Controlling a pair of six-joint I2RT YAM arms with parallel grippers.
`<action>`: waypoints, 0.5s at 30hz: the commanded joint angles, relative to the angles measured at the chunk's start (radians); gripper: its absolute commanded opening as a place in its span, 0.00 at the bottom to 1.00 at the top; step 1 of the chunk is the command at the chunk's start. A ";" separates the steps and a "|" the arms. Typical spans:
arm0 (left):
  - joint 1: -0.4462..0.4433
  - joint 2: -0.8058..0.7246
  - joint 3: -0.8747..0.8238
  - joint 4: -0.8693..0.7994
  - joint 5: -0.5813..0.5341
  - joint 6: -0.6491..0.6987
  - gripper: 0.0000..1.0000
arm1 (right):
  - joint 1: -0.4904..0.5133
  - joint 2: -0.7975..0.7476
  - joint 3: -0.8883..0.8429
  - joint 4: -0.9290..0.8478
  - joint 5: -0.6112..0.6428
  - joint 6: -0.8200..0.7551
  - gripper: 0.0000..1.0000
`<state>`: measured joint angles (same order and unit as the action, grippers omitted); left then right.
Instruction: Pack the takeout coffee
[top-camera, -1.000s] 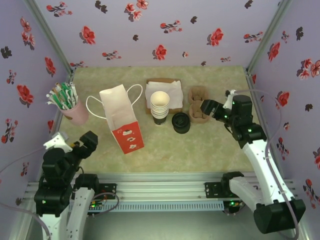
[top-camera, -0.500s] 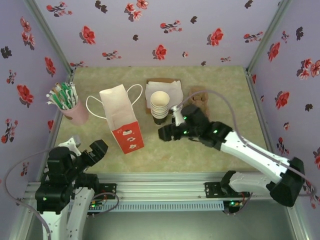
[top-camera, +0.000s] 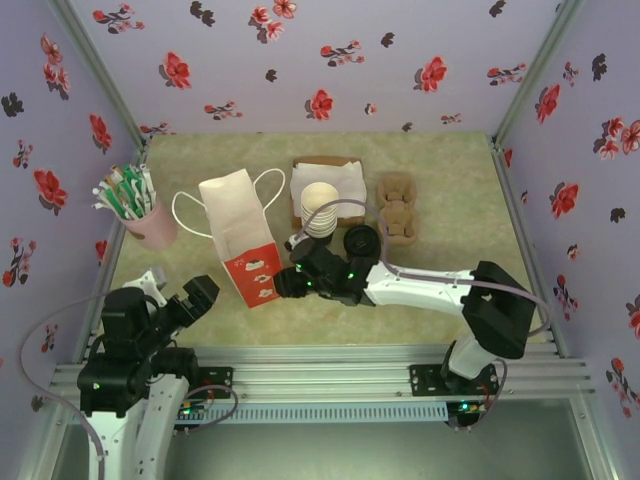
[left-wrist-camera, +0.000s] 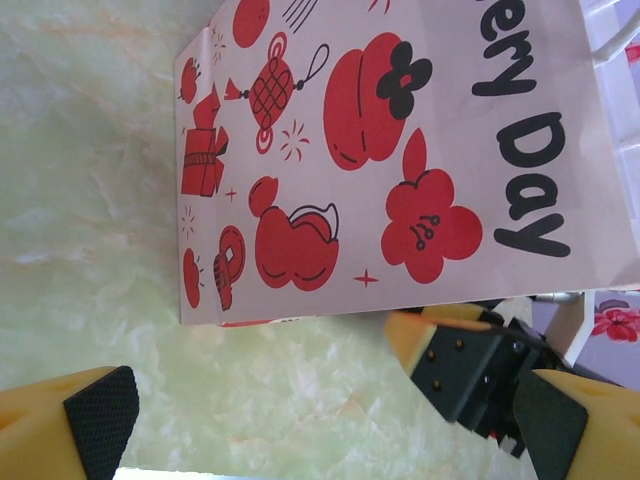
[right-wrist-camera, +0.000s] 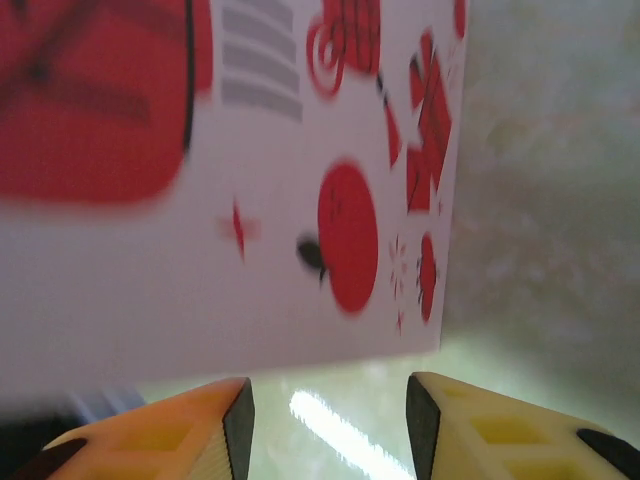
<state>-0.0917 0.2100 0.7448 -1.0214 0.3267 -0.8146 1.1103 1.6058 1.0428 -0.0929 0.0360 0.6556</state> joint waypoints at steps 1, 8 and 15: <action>-0.005 0.006 -0.010 0.039 0.021 -0.017 0.99 | -0.017 0.037 0.094 0.040 0.119 0.033 0.46; -0.005 0.010 -0.010 0.077 0.040 -0.037 0.99 | -0.075 0.213 0.281 0.011 0.073 0.025 0.47; -0.005 0.045 -0.015 0.179 0.107 -0.071 0.99 | -0.116 0.308 0.429 -0.053 -0.001 0.013 0.48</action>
<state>-0.0917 0.2344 0.7429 -0.9245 0.3794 -0.8581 1.0042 1.9163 1.4132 -0.0967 0.0681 0.6655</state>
